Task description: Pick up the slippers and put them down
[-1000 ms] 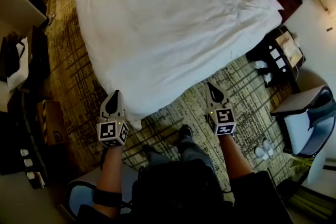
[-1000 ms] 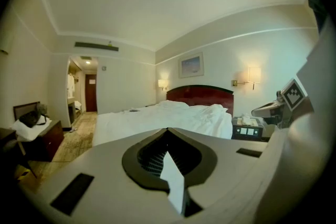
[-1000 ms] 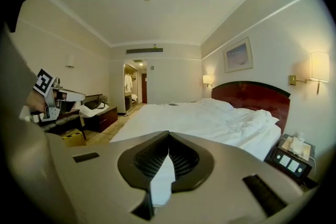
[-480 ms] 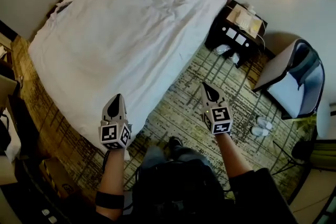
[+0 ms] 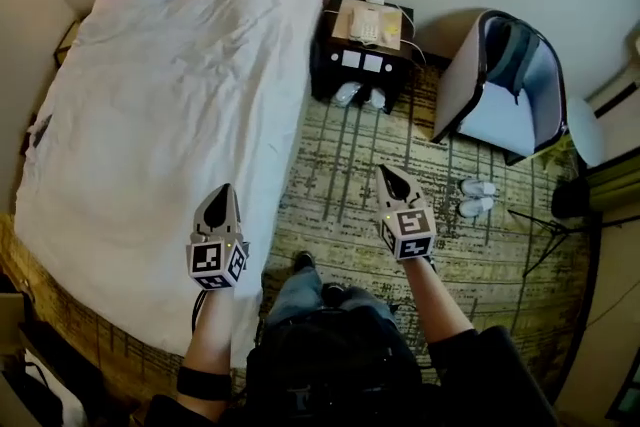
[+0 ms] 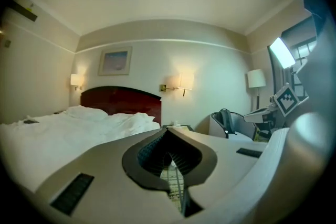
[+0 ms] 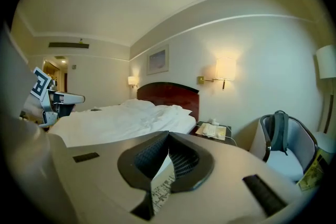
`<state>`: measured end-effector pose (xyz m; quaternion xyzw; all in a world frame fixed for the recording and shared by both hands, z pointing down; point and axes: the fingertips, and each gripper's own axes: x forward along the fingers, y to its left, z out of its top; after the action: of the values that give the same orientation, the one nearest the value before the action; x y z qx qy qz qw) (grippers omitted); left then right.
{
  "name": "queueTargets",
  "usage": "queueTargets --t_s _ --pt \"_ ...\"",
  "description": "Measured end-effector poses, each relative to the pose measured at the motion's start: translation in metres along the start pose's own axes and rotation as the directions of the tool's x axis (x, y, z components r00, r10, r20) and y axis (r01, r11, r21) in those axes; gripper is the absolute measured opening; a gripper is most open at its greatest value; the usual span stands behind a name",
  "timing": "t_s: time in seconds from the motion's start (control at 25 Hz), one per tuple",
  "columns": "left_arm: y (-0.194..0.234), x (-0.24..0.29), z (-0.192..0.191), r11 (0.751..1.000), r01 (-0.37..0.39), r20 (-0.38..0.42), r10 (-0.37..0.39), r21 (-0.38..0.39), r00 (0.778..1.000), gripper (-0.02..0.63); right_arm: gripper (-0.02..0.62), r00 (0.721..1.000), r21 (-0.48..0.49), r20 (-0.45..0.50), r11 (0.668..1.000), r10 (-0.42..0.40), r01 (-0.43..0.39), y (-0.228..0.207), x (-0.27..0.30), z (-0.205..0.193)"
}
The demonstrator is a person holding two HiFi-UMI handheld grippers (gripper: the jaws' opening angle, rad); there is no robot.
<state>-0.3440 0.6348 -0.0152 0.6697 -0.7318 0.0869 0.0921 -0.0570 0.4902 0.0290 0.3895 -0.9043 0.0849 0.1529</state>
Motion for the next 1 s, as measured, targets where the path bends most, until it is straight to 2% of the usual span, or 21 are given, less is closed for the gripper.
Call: queueTargets --t_s 0.16,0.28,0.52,0.64,0.76,0.88,1.0 --pt "-0.026 0.063 0.016 0.991 0.131 -0.007 -0.13 0.03 0.991 0.0 0.009 0.993 0.027 0.004 0.992 -0.12 0.119 -0.045 -0.001 0.008" --pt "-0.036 0.093 0.021 0.976 0.213 -0.012 -0.213 0.042 0.977 0.0 0.009 0.981 0.049 -0.001 0.979 -0.196 0.195 -0.059 -0.006 0.007" --pt "-0.067 0.14 0.026 0.951 0.307 -0.021 -0.307 0.038 0.952 0.0 0.009 0.967 0.083 -0.014 0.963 -0.256 0.256 -0.082 -0.014 -0.002" --pt "-0.092 0.156 0.018 0.933 0.354 -0.026 -0.353 0.068 0.935 0.0 0.009 0.961 0.079 -0.015 0.958 -0.276 0.277 -0.103 -0.023 -0.013" --pt "-0.119 0.175 0.016 0.919 0.381 -0.039 -0.379 0.097 0.925 0.0 0.009 0.956 0.091 -0.023 0.951 -0.293 0.294 -0.132 -0.025 -0.016" --pt "-0.142 0.195 0.02 0.925 0.371 -0.064 -0.367 0.077 0.928 0.0 0.009 0.951 0.11 -0.045 0.945 -0.304 0.308 -0.163 -0.024 -0.018" --pt "-0.168 0.213 0.021 0.929 0.362 -0.069 -0.357 0.075 0.931 0.0 0.009 0.958 0.114 -0.037 0.951 -0.285 0.287 -0.194 -0.021 -0.021"
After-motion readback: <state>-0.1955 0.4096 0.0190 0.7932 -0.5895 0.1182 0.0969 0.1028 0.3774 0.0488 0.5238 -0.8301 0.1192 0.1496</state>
